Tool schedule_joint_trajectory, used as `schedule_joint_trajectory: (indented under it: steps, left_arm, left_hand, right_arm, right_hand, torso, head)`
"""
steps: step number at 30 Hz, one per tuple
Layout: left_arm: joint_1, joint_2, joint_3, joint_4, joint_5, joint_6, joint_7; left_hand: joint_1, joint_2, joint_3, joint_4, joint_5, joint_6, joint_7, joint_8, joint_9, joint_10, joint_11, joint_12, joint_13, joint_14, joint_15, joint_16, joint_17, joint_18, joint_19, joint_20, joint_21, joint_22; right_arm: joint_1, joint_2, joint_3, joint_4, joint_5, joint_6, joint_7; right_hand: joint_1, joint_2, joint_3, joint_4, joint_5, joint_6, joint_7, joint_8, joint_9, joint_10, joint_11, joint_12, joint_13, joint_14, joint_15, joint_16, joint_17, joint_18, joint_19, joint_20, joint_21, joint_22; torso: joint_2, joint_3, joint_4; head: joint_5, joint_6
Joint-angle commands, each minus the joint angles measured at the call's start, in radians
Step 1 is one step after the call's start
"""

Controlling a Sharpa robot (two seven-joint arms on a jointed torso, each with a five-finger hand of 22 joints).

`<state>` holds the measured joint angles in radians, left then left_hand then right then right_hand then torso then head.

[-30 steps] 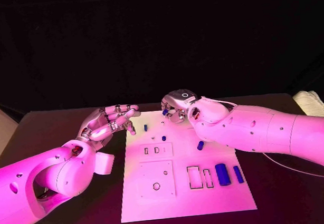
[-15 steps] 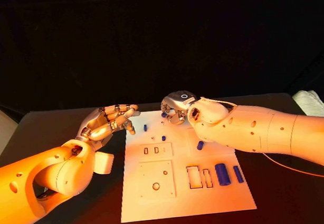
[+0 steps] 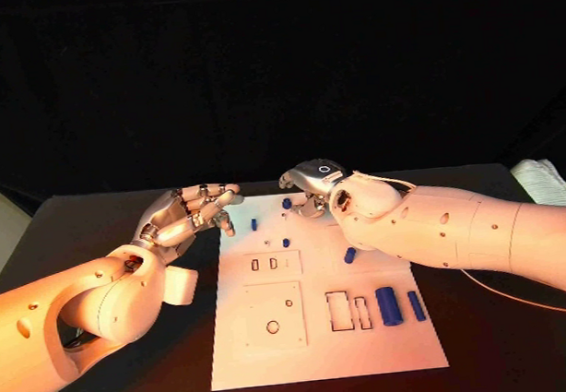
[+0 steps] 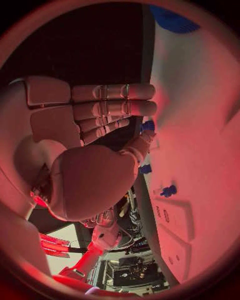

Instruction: Assemble the parts on the task board

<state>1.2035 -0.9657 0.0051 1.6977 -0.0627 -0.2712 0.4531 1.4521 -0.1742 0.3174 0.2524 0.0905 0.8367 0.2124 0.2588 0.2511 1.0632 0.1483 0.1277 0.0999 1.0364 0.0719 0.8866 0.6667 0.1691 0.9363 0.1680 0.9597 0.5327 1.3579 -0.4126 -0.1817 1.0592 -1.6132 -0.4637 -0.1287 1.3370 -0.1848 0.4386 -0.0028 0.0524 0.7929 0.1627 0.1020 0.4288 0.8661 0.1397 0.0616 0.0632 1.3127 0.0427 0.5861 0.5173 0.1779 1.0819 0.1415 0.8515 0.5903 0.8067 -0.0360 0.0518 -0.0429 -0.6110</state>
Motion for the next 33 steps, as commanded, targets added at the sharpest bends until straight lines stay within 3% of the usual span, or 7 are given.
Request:
schedule_joint_trajectory:
  steps: [1, 7, 10, 16, 22, 27, 33]
  left_arm:
    - [0.002, 0.000, 0.001, -0.005, 0.007, 0.003, 0.006]
    - [0.002, -0.003, 0.001, -0.017, 0.009, 0.003, 0.007]
    - [0.002, -0.005, 0.001, -0.023, 0.011, 0.004, 0.008]
    - [0.002, -0.006, 0.000, -0.035, 0.013, 0.019, 0.012]
    - [0.001, -0.006, 0.000, -0.039, 0.012, 0.028, 0.014]
    - [0.001, -0.005, 0.000, -0.038, 0.011, 0.031, 0.012]
    - [0.001, -0.003, -0.001, -0.036, 0.009, 0.033, 0.010]
  left_hand:
    - [0.000, 0.007, -0.001, -0.006, -0.003, -0.006, 0.000, -0.002, 0.001, -0.008, -0.001, 0.003, 0.001, -0.003, 0.002, -0.002, 0.001, 0.015, -0.008, 0.000, 0.007, 0.001]
    - [-0.001, 0.007, -0.001, -0.006, -0.003, -0.007, 0.000, -0.002, 0.001, -0.009, -0.001, 0.003, 0.001, -0.004, 0.003, -0.003, 0.001, 0.015, -0.009, 0.000, 0.008, 0.001]
    - [-0.001, 0.007, -0.001, -0.006, -0.003, -0.007, 0.000, -0.002, 0.001, -0.009, -0.001, 0.003, 0.001, -0.004, 0.003, -0.003, 0.001, 0.015, -0.009, 0.000, 0.008, 0.001]
    - [-0.001, 0.007, -0.001, -0.007, -0.003, -0.008, 0.000, -0.002, 0.002, -0.010, -0.001, 0.003, 0.001, -0.004, 0.003, -0.004, 0.001, 0.015, -0.010, 0.000, 0.008, 0.002]
    - [-0.001, 0.007, -0.001, -0.007, -0.003, -0.008, 0.000, -0.002, 0.002, -0.010, -0.001, 0.003, 0.002, -0.004, 0.003, -0.004, 0.001, 0.015, -0.010, 0.000, 0.008, 0.002]
    - [0.000, 0.007, -0.002, -0.007, -0.003, -0.007, 0.000, -0.002, 0.002, -0.010, -0.001, 0.004, 0.002, -0.004, 0.003, -0.004, 0.001, 0.015, -0.010, 0.000, 0.009, 0.002]
    - [0.000, 0.007, -0.002, -0.007, -0.003, -0.007, 0.000, -0.002, 0.002, -0.010, -0.001, 0.004, 0.002, -0.004, 0.003, -0.004, 0.001, 0.015, -0.010, 0.000, 0.009, 0.002]
  right_arm:
    - [0.001, -0.026, 0.000, 0.021, 0.009, -0.037, 0.002]
    - [0.011, -0.121, 0.005, 0.119, 0.048, -0.053, 0.003]
    - [0.017, -0.177, 0.009, 0.179, 0.083, -0.041, 0.004]
    - [0.031, -0.306, 0.017, 0.278, 0.192, 0.035, 0.005]
    - [0.034, -0.354, 0.019, 0.256, 0.265, 0.104, 0.011]
    - [0.034, -0.356, 0.019, 0.217, 0.290, 0.139, 0.017]
    - [0.030, -0.332, 0.018, 0.164, 0.308, 0.178, 0.008]
  right_hand:
    - [0.038, -0.002, -0.047, 0.039, -0.001, -0.009, -0.003, -0.008, -0.002, -0.007, 0.002, 0.003, 0.001, 0.000, 0.002, -0.013, -0.011, 0.007, 0.004, 0.003, -0.025, -0.017]
    - [0.113, -0.018, -0.097, 0.143, 0.003, -0.013, -0.004, -0.018, -0.012, 0.025, -0.006, 0.012, 0.005, 0.019, -0.005, -0.022, -0.023, 0.007, 0.031, -0.003, -0.053, -0.028]
    - [0.106, -0.014, -0.043, 0.141, 0.010, 0.049, 0.009, 0.009, -0.008, 0.153, -0.034, 0.054, 0.019, 0.056, -0.027, -0.010, -0.016, -0.015, 0.110, -0.025, 0.050, 0.102]
    - [0.023, -0.070, 0.102, 0.137, 0.009, 0.129, -0.002, 0.027, -0.017, 0.392, -0.063, 0.102, 0.060, 0.103, -0.050, 0.044, 0.025, -0.055, 0.217, -0.044, 0.237, 0.346]
    - [-0.015, -0.089, 0.045, 0.110, 0.079, 0.129, -0.018, 0.030, -0.013, 0.467, -0.092, 0.249, 0.215, 0.131, -0.070, 0.141, 0.098, -0.079, 0.270, -0.064, 0.348, 0.490]
    - [-0.023, -0.076, -0.024, 0.107, 0.106, 0.101, -0.020, 0.064, 0.002, 0.312, -0.087, 0.539, 0.550, 0.145, -0.069, 0.430, 0.417, -0.089, 0.286, -0.062, 0.397, 0.568]
    - [-0.012, -0.059, -0.097, 0.135, 0.112, 0.056, -0.013, 0.090, 0.010, 0.387, -0.079, 0.950, 0.962, 0.185, -0.060, 0.671, 0.687, -0.098, 0.305, -0.053, 0.434, 0.628]
  torso:
    - [-0.003, 0.0009, -0.0029]
    - [-0.012, 0.0037, -0.0120]
    - [-0.017, 0.0045, -0.0169]
    - [-0.031, 0.0078, -0.0277]
    - [-0.039, 0.0106, -0.0345]
    - [-0.039, 0.0121, -0.0344]
    - [-0.035, 0.0113, -0.0296]
  head:
    - [0.000, 0.001]
    - [0.002, 0.004]
    - [0.002, 0.005]
    - [-0.002, 0.006]
    - [-0.007, 0.008]
    - [-0.009, 0.006]
    - [-0.013, 0.005]
